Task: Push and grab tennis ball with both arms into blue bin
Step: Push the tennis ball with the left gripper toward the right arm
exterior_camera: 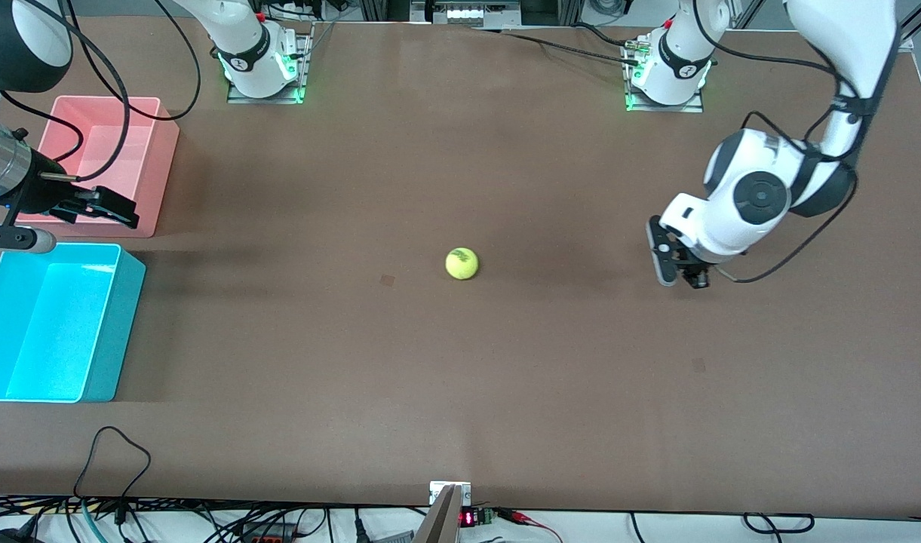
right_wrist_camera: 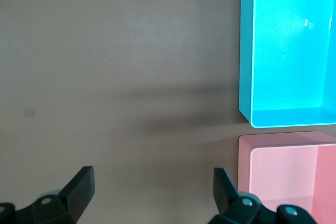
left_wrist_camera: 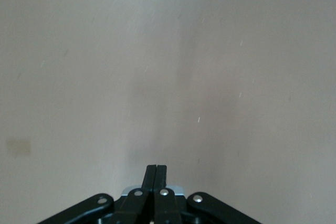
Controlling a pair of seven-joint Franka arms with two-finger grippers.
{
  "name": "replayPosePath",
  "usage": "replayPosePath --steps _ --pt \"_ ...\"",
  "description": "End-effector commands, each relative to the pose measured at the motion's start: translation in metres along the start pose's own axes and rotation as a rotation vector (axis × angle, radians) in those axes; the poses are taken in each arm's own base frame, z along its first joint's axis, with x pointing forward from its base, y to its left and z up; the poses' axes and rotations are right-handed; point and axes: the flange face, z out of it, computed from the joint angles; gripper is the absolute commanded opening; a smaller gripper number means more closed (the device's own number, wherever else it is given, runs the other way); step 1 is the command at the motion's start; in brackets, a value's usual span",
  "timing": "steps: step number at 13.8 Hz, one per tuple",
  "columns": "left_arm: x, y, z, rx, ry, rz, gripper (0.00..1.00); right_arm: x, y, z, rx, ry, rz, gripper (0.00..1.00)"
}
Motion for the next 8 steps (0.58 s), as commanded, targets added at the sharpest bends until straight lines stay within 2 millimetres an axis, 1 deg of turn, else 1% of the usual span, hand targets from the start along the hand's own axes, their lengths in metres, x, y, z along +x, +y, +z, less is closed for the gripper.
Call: replayPosePath --steps 1,2,4,5,6,7,8 --pt "-0.031 -0.022 -0.042 -0.014 -0.017 -0.051 0.0 -0.004 -0.003 -0.005 0.012 0.0 -0.006 1.0" --pt "-0.038 -0.029 -0.063 -0.028 -0.033 -0.072 0.0 -0.005 -0.009 -0.005 0.013 -0.001 -0.014 1.0" --pt "-0.062 -0.041 -0.105 -0.074 -0.044 -0.138 0.0 -0.006 -0.017 -0.003 0.011 -0.007 -0.02 1.0" --pt "-0.074 -0.047 -0.124 -0.087 -0.034 -0.177 0.0 -0.007 -0.024 -0.005 0.009 -0.004 -0.034 1.0" --pt "-0.085 -0.05 -0.134 -0.096 -0.037 -0.214 0.01 -0.008 -0.027 -0.006 0.008 0.0 -0.037 1.0" --pt "-0.089 -0.05 -0.143 -0.107 -0.045 -0.253 0.04 -0.008 -0.028 -0.005 0.008 -0.002 -0.038 1.0" --pt "-0.089 -0.049 -0.152 -0.115 -0.053 -0.306 0.16 -0.008 -0.029 -0.004 0.007 -0.003 -0.048 1.0"
